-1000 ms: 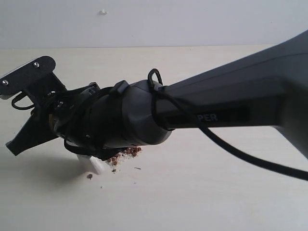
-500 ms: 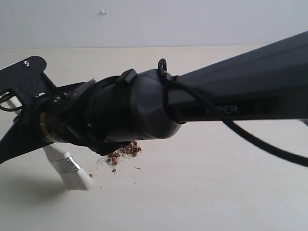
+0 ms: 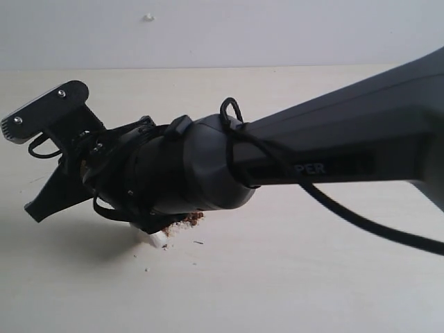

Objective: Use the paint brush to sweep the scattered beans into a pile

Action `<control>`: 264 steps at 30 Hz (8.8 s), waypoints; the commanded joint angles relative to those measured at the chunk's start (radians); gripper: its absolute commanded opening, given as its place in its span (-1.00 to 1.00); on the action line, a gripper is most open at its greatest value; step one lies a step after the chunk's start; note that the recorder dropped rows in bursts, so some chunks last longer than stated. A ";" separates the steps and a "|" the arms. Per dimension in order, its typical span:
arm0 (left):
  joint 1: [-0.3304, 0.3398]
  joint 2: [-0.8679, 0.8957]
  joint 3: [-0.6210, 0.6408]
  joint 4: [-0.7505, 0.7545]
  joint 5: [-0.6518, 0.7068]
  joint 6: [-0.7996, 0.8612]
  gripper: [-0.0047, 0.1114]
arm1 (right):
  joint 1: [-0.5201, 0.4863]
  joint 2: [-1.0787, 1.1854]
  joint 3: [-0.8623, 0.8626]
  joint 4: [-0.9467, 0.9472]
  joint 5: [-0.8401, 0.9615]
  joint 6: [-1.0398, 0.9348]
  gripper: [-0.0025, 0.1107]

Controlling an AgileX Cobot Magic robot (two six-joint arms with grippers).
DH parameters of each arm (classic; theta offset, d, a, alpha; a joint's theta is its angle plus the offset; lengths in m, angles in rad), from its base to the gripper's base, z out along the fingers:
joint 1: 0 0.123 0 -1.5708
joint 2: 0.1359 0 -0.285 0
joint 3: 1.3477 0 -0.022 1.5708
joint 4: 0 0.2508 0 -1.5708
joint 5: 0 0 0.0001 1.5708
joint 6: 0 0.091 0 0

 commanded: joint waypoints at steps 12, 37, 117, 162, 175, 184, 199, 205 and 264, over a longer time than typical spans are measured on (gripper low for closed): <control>0.001 -0.007 -0.001 -0.005 -0.001 0.000 -0.92 | 0.000 -0.072 0.003 0.014 -0.224 -0.053 -0.96; 0.001 -0.007 -0.001 -0.005 -0.001 0.000 -0.92 | -0.087 -0.081 0.146 -0.016 -0.212 -0.053 -0.96; 0.001 -0.007 -0.001 -0.005 -0.001 0.000 -0.92 | -0.126 0.045 -0.090 0.054 -0.329 -0.114 -0.96; 0.001 -0.007 -0.001 -0.005 -0.001 0.000 -0.92 | -0.528 0.263 -0.335 0.193 -1.563 -1.208 -0.96; 0.001 -0.007 -0.001 -0.005 -0.001 0.000 -0.92 | -0.529 0.421 -0.434 0.202 -1.563 -0.998 -0.96; 0.001 -0.007 -0.001 -0.005 -0.001 0.000 -0.92 | -0.529 0.381 -0.434 0.038 -1.563 -0.783 -0.96; 0.001 -0.007 -0.001 -0.005 -0.001 0.000 -0.92 | -0.529 0.313 -0.456 0.017 -1.563 -0.868 -0.96; 0.001 -0.007 -0.001 -0.005 -0.001 0.000 -0.92 | -0.529 0.313 -0.480 0.003 -1.528 -0.919 -0.96; 0.001 -0.007 -0.001 -0.005 -0.001 0.000 -0.92 | -0.626 0.363 -0.509 -0.055 -1.316 -0.517 -0.96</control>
